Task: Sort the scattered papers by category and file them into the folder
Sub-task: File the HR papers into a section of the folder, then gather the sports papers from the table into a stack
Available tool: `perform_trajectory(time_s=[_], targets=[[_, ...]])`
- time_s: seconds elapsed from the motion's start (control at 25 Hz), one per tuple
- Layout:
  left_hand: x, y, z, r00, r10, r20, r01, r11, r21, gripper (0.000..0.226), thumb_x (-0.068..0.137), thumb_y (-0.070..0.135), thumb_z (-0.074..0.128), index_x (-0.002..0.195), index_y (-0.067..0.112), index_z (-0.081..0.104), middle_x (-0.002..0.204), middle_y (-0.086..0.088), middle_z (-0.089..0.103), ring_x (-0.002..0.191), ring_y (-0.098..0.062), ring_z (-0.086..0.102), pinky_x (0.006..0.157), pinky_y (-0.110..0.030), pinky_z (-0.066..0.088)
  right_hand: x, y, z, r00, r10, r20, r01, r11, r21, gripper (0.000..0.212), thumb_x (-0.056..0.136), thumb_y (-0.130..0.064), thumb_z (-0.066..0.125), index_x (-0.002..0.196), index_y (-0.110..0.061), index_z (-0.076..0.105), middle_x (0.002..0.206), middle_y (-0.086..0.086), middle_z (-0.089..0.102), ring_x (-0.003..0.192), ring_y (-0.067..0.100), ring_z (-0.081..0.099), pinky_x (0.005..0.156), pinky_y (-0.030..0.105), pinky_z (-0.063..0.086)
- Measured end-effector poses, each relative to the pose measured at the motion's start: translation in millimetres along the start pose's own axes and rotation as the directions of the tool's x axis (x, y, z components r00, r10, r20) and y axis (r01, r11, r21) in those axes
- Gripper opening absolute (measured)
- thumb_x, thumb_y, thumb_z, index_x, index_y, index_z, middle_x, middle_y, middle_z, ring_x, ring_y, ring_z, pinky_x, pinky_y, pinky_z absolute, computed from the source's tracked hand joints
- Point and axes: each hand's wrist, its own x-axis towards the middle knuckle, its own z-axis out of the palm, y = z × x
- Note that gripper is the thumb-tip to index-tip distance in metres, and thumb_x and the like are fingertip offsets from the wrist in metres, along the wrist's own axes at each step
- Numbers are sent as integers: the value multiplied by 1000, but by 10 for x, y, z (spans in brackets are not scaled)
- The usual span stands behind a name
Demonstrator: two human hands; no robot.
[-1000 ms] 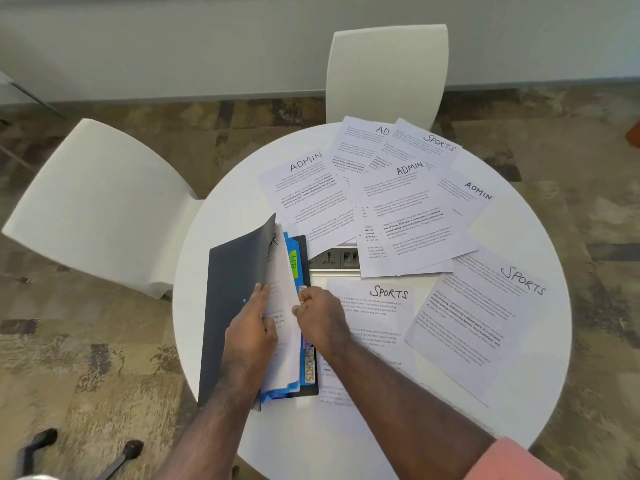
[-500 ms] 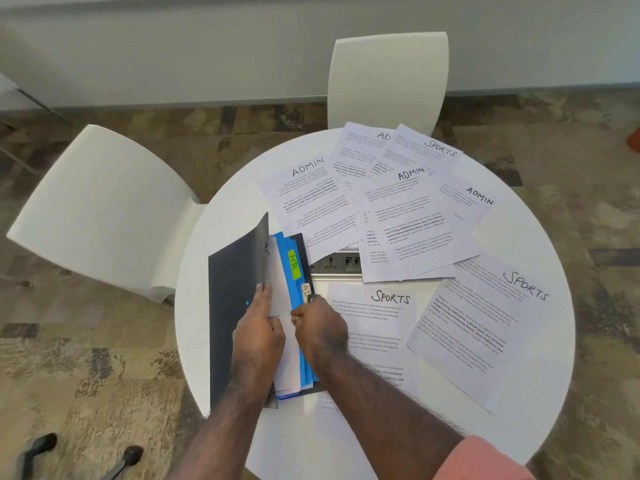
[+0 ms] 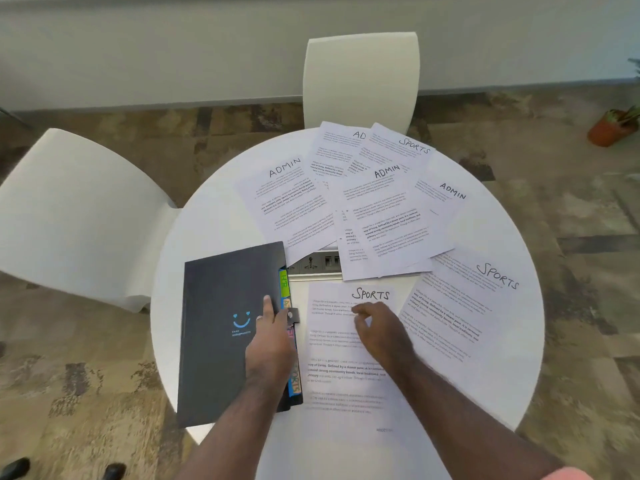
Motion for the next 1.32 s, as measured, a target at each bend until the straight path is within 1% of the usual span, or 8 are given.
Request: perform_trajectory(time_s=[0.24, 0.44, 0.56, 0.68, 0.92, 1.04, 1.16, 1.32], targets=[[0, 285, 106, 982, 73, -172, -44, 985, 165, 81, 76, 5, 45, 153, 17, 24, 168, -9, 3, 153, -35, 4, 120, -55, 7, -335, 1075, -537, 931, 295, -215, -273, 954, 123, 28, 91, -12, 57, 114, -22, 68, 121, 2, 60, 111, 21, 61, 91, 28, 44], [14, 524, 335, 934, 349, 77, -358, 902, 242, 77, 85, -2, 41, 156, 19, 21, 167, -4, -12, 153, -27, -12, 123, -42, -6, -602, 1549, -705, 831, 436, -345, -477, 878, -42, 52, 89, -35, 66, 137, -24, 49, 144, 4, 43, 125, 31, 47, 97, 51, 47], [-8, 582, 509, 935, 261, 238, -341, 844, 413, 84, 97, 28, 53, 159, 16, -2, 166, -11, -17, 153, -33, -14, 121, -46, -10, -613, 1623, -731, 795, 543, -271, -590, 796, -134, 95, 81, -61, 66, 154, -24, 17, 162, 6, 15, 145, 31, 21, 104, 55, 39], [11, 610, 572, 970, 92, 225, -206, 802, 560, 118, 81, 69, 60, 157, 12, -11, 166, -17, -9, 152, -40, -10, 117, -54, -15, -543, 1629, -705, 776, 580, -249, -624, 763, -169, 113, 76, -72, 62, 156, -24, -1, 165, 6, 1, 150, 31, 7, 104, 57, 38], [43, 688, 592, 971, 63, 230, -187, 801, 569, 125, 76, 68, 67, 157, 11, -10, 167, -15, -1, 153, -35, -1, 119, -58, -8, -488, 1657, -740, 745, 589, -313, -647, 752, -123, 115, 73, -61, 74, 156, -20, 6, 161, 9, 15, 143, 36, 22, 101, 54, 42], [-35, 751, 614, 975, 63, 213, -168, 834, 526, 118, 78, 60, 71, 158, 17, -5, 168, -7, 5, 149, -31, 23, 118, -54, 16, -500, 1779, -834, 731, 590, -343, -641, 766, -47, 114, 72, -47, 83, 156, -18, 11, 155, 15, 25, 137, 39, 29, 98, 54, 44], [-91, 729, 639, 976, 58, 208, -137, 912, 387, 112, 79, 47, 77, 157, 25, 0, 168, 4, 2, 131, -27, 47, 101, -42, 42, -509, 1854, -876, 696, 628, -347, -643, 761, 86, 112, 71, -33, 87, 155, -18, 15, 150, 21, 30, 134, 43, 33, 97, 57, 43], [-120, 676, 669, 976, 48, 213, -77, 989, 129, 108, 79, 24, 80, 157, 31, 5, 167, 8, -10, 118, -29, 57, 87, -38, 51, -517, 1900, -898, 673, 658, -337, -651, 744, 151, 109, 71, -23, 88, 154, -18, 17, 142, 24, 38, 124, 45, 44, 87, 56, 49]])
